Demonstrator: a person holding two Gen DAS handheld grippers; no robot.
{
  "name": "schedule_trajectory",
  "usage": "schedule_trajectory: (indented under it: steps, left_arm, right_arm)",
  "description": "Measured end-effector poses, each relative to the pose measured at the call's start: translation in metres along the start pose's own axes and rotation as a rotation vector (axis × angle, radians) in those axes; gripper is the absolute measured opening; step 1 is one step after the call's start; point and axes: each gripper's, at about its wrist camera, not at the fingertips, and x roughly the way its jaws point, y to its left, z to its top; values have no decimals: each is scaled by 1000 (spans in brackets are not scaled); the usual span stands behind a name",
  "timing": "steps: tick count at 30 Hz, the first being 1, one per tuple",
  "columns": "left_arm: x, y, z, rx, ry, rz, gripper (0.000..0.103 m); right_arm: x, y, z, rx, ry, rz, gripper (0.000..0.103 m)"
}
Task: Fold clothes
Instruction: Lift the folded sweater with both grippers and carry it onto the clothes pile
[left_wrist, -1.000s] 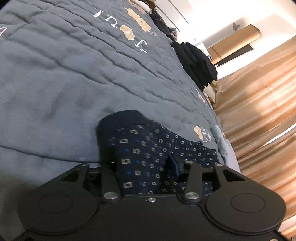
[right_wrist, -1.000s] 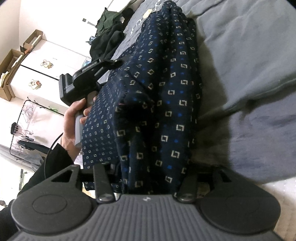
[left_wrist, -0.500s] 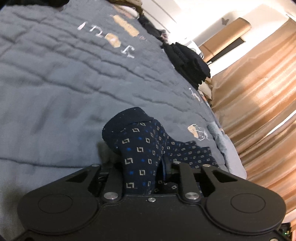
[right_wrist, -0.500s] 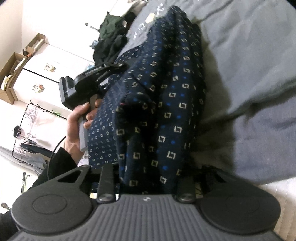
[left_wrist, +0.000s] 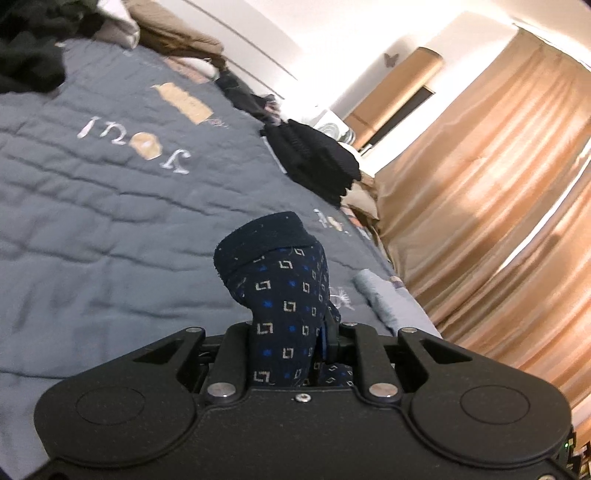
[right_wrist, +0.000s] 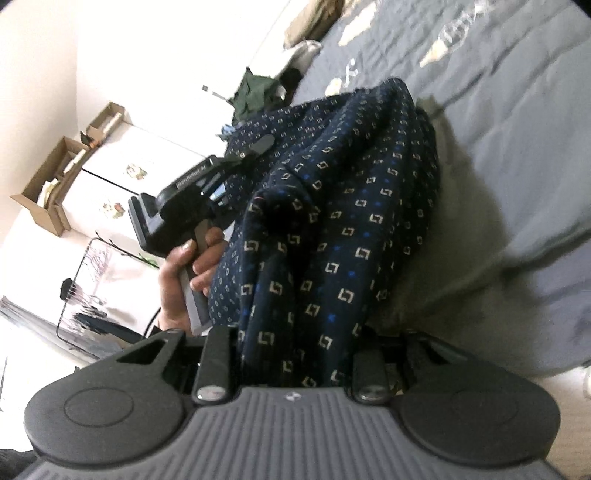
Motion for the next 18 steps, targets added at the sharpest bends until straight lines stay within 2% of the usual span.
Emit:
schedule_trajectory:
  steps: [5,10,13,18]
  left_arm:
    - [19,-36,4,47,13,-16,17]
    - [52,-87,22,109,5,-59,17]
    - [81,-121,34,140,-5,-76,17]
    - [144,-182,49,162,-15,-140,17]
  right_arm:
    - [-31,0,13,-19,-64,2,27]
    - [-72,-4,33,-33,-145,-5,27]
    - [-104,-7,57,-55,-186,-19,27]
    - [-180,-18,115,-115,-255,-86,27]
